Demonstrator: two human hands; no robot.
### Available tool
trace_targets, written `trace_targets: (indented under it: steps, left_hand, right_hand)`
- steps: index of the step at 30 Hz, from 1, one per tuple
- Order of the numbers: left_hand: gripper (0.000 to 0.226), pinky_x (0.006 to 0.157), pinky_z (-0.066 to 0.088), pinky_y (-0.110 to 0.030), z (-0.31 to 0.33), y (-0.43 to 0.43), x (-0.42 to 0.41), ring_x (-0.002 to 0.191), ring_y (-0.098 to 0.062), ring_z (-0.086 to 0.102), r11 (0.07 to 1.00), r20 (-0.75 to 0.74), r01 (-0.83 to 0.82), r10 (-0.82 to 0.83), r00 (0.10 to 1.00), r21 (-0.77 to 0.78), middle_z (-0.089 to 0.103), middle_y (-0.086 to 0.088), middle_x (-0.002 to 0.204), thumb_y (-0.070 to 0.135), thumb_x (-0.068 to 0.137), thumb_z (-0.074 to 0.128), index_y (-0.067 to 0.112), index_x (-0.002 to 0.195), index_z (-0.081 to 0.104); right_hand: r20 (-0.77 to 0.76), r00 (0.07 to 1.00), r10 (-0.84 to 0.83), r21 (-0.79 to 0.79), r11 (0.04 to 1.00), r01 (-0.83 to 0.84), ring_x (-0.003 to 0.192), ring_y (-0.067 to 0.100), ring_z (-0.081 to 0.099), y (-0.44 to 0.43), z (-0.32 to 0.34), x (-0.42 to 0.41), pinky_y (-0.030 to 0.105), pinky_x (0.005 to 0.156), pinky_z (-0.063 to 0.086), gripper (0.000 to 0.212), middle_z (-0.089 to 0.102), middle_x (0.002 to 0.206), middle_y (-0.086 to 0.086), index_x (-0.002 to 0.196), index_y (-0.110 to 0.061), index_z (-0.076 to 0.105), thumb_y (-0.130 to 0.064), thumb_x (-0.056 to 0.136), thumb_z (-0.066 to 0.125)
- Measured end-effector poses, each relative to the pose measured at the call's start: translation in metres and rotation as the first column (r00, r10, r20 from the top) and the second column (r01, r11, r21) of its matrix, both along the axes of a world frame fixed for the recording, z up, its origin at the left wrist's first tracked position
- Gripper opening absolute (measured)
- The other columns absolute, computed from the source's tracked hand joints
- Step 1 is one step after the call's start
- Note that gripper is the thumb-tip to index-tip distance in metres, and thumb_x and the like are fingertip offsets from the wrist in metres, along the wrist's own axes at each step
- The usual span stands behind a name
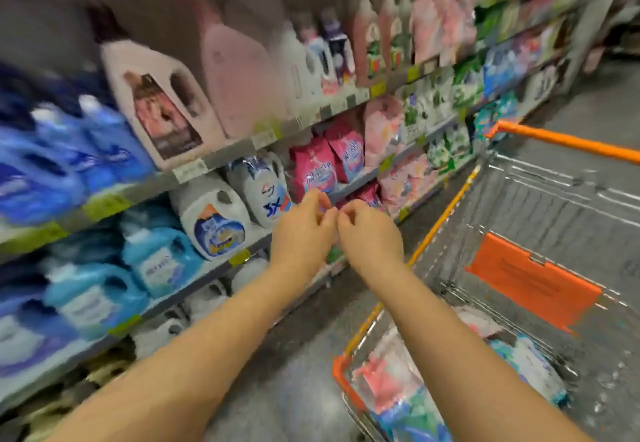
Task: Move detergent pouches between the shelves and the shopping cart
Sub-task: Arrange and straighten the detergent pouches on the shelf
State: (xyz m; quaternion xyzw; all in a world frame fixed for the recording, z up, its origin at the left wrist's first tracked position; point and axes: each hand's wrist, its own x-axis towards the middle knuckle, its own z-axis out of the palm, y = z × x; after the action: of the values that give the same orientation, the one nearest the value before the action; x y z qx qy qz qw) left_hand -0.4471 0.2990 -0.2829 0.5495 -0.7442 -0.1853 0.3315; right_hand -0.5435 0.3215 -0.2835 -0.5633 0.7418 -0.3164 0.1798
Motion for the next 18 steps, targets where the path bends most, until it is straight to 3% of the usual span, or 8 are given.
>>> trace_targets:
  steps: [6, 11, 15, 18]
  left_hand:
    - [0.011, 0.061, 0.03, -0.03, 0.13, -0.065, 0.17, 0.069, -0.019, 0.053, 0.923, -0.047, -0.221, 0.218, 0.975, -0.315, 0.061, 0.001, 0.068, 0.028, 0.089, 0.052, 0.02, 0.082, 0.051]
    - [0.006, 0.075, 0.049, -0.04, 0.224, -0.097, 0.329, 0.075, -0.026, 0.064, 0.817, -0.078, -0.342, 0.347, 0.935, -0.464, 0.058, 0.003, 0.061, 0.024, 0.088, 0.054, 0.024, 0.082, 0.053]
    - [0.007, 0.076, 0.045, -0.039, 0.286, -0.119, 0.427, 0.079, -0.027, 0.059, 0.728, 0.065, -0.369, 0.491, 0.869, -0.578, 0.06, 0.003, 0.066, 0.027, 0.091, 0.05, 0.023, 0.095, 0.053]
    - [0.013, 0.072, 0.044, -0.038, 0.309, -0.148, 0.477, 0.079, -0.026, 0.056, 0.72, 0.166, -0.375, 0.558, 0.813, -0.584, 0.057, 0.006, 0.069, 0.031, 0.092, 0.048, 0.022, 0.101, 0.051]
  right_hand:
    - [-0.009, 0.961, 0.275, -0.364, 0.895, -0.259, 0.094, 0.029, 0.058, -0.084, 0.123, 0.144, 0.034, 0.07, 0.037, 0.022, 0.067, 0.096, 0.007, 0.09, -0.017, 0.062, -0.03, 0.094, 0.044]
    - [0.036, 0.896, 0.444, -0.524, 0.771, -0.361, 0.088, 0.022, 0.062, -0.155, 0.204, 0.265, 0.032, 0.073, 0.044, 0.019, 0.068, 0.084, -0.002, 0.085, -0.018, 0.065, -0.028, 0.091, 0.05]
    - [0.016, 0.85, 0.526, -0.592, 0.69, -0.416, 0.087, 0.02, 0.064, -0.209, 0.255, 0.337, 0.03, 0.075, 0.043, 0.013, 0.069, 0.079, -0.004, 0.083, -0.022, 0.064, -0.025, 0.09, 0.053]
    - [-0.074, 0.853, 0.517, -0.591, 0.666, -0.455, 0.09, 0.022, 0.059, -0.252, 0.287, 0.373, 0.03, 0.072, 0.039, 0.012, 0.07, 0.092, -0.001, 0.088, -0.025, 0.061, -0.026, 0.09, 0.05]
